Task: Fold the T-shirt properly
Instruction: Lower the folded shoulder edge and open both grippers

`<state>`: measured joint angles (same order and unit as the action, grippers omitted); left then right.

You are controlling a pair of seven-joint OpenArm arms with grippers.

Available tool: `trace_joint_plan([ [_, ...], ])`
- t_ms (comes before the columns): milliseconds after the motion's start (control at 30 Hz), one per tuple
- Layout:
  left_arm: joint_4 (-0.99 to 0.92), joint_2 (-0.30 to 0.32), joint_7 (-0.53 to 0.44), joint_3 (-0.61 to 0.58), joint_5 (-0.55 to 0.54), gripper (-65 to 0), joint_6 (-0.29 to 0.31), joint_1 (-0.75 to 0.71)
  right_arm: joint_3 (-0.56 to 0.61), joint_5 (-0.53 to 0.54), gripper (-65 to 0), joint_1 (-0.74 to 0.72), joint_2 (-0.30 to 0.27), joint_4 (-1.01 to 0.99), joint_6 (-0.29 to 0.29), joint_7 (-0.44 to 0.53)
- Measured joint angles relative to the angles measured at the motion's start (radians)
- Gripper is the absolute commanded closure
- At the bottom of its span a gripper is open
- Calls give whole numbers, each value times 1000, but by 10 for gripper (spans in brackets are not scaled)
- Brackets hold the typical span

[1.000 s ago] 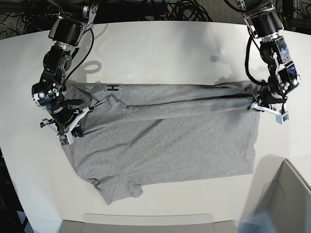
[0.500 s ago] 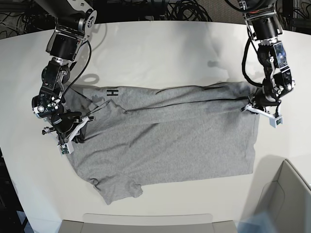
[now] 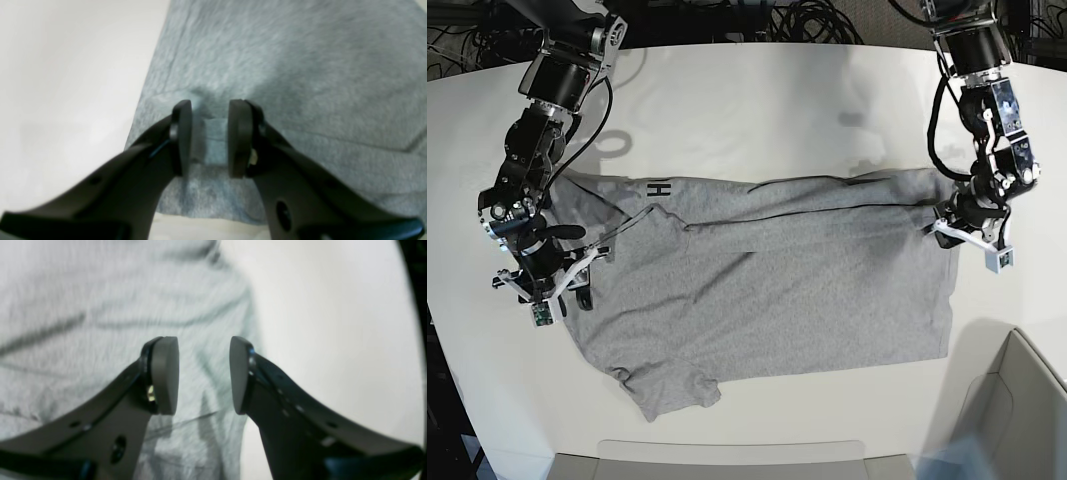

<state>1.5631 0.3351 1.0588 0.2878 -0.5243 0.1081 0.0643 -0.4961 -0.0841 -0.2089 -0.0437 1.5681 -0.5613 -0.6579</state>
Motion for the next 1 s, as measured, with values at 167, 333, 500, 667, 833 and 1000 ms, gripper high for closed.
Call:
trace_joint_plan([
  [167,26,0,3,2,0,-196,-2,-54,-117,127,-247,121,26,153,-4,-176],
  [333,25,0,2,2,1,-195,-3,-119,-319,299,-247,241,-6,158,-87,-257],
  [500,25,0,-8,2,-3,-195,0,-135,-404,370,-247,262,-9,101,-121,-251],
  [667,51,-3,-5,2,0,-195,-1,-138,-473,410,-247,228,-56,-61,-121,-259],
  [833,138,-3,-5,-1,-3,-195,4,-173,-499,460,-247,216,-111,-213,-121,-259],
  [1000,140,-2,-5,0,0,-196,0,-178,-459,482,-247,208,-116,-286,-121,-234],
])
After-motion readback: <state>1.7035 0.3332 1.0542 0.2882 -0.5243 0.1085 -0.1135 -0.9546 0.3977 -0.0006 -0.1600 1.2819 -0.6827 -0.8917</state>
